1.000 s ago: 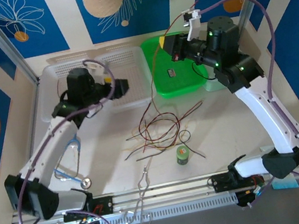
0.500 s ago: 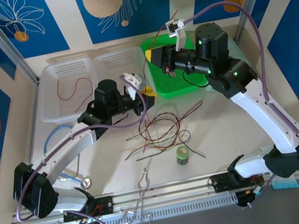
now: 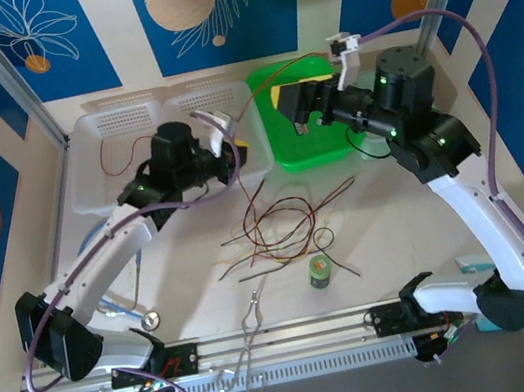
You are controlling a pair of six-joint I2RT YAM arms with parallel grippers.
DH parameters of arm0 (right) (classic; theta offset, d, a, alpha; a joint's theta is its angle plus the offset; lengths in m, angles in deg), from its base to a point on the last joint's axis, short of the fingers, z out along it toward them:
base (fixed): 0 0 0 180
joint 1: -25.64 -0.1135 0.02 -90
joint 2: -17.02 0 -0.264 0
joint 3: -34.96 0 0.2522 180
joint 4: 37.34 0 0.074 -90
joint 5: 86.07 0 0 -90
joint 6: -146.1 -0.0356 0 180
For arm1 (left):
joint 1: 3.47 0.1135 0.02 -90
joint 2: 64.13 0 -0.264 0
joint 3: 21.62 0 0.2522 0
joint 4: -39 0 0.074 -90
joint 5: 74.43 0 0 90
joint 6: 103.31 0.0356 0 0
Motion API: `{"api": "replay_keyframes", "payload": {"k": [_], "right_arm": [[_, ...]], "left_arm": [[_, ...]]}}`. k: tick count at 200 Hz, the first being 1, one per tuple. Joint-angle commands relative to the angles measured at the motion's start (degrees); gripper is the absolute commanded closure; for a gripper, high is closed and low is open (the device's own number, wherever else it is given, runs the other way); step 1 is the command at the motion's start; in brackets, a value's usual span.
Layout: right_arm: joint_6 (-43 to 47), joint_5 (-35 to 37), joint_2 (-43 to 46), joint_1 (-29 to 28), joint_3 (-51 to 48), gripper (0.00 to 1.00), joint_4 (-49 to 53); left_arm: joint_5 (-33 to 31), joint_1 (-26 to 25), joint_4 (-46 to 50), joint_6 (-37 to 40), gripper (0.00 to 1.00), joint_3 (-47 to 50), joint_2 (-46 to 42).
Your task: Untangle the cables
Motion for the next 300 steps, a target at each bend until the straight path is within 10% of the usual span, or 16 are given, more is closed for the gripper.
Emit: {"api": "replay_keyframes", "payload": {"k": [1, 73, 149, 300], "right_arm": [[-1.72, -1.77, 3.24, 3.89, -2.2, 0.08, -0.68], [-2.88, -3.12, 10.48, 13.43, -13.1, 0.06, -1.5], [-2.89, -8.13, 8.13, 20.68, -15.51, 0.06, -0.46], [-4.49, -12.65, 6.05, 23.27, -16.7, 0.07, -1.59]], "left_arm": [[-8.35, 4.27, 9.1, -1.74, 1.0, -4.54, 0.31], [-22.93, 21.9, -2.56, -0.47, 1.0, -6.21, 1.83], [-29.77, 26.6, -13.13, 11.3, 1.0, -5.25, 9.73], [-25.35, 43.01, -6.9, -15.31, 1.0, 9.73, 15.53]]}}
